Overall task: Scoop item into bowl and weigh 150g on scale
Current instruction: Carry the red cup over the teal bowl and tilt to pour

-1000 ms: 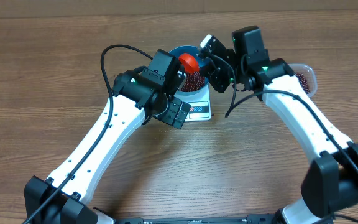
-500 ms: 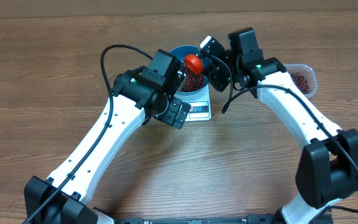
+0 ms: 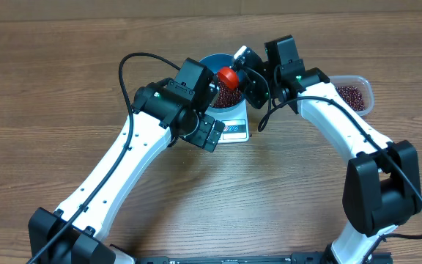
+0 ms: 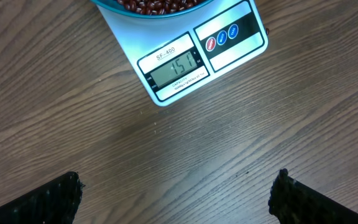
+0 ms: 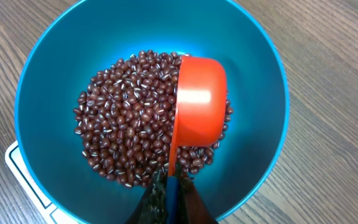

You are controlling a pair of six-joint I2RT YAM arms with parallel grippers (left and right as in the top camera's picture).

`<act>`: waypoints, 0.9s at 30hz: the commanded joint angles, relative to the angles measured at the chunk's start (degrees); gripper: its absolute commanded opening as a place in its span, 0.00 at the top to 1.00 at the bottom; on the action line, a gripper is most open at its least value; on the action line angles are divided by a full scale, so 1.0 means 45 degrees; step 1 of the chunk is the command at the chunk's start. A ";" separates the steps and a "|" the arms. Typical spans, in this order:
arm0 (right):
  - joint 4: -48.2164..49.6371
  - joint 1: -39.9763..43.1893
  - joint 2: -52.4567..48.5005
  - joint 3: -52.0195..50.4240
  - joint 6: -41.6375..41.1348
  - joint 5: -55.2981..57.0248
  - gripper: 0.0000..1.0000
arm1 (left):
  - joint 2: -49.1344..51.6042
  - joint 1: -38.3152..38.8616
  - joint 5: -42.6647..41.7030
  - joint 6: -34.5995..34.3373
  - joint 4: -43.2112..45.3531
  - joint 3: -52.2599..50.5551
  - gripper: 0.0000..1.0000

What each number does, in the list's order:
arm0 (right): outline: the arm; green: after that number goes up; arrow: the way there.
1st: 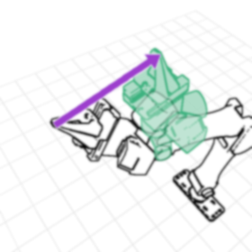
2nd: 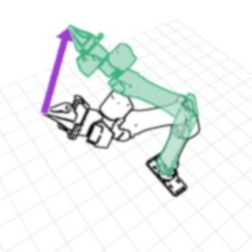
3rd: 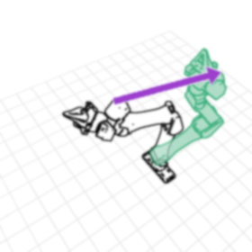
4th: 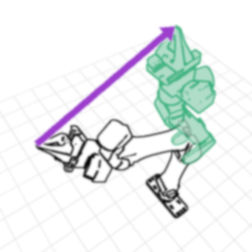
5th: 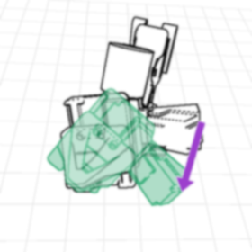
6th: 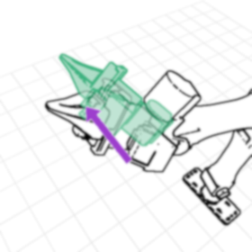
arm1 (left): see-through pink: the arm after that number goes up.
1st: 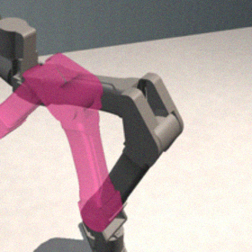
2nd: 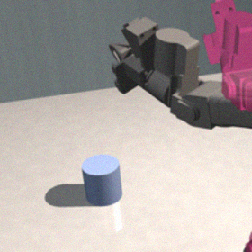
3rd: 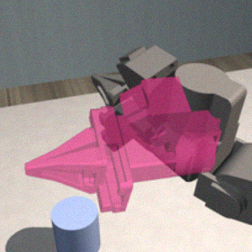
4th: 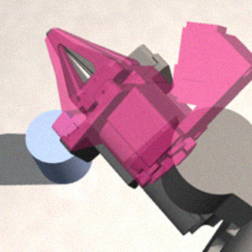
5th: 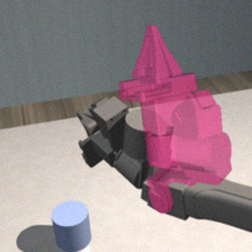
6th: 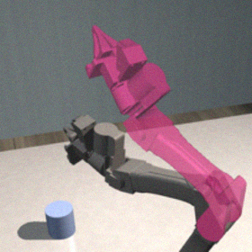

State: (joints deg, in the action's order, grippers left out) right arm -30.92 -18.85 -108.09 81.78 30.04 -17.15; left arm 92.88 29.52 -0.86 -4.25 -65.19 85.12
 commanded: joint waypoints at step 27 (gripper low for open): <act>-0.0058 0.0267 0.0117 0.0617 -0.3332 -0.1239 0.96 | -0.0141 0.0024 0.0044 0.0194 -0.0034 0.0117 0.00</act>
State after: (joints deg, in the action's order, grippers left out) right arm -31.22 -18.74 -108.29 82.02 18.02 -20.32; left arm 92.88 29.52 -0.86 -4.25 -65.19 85.12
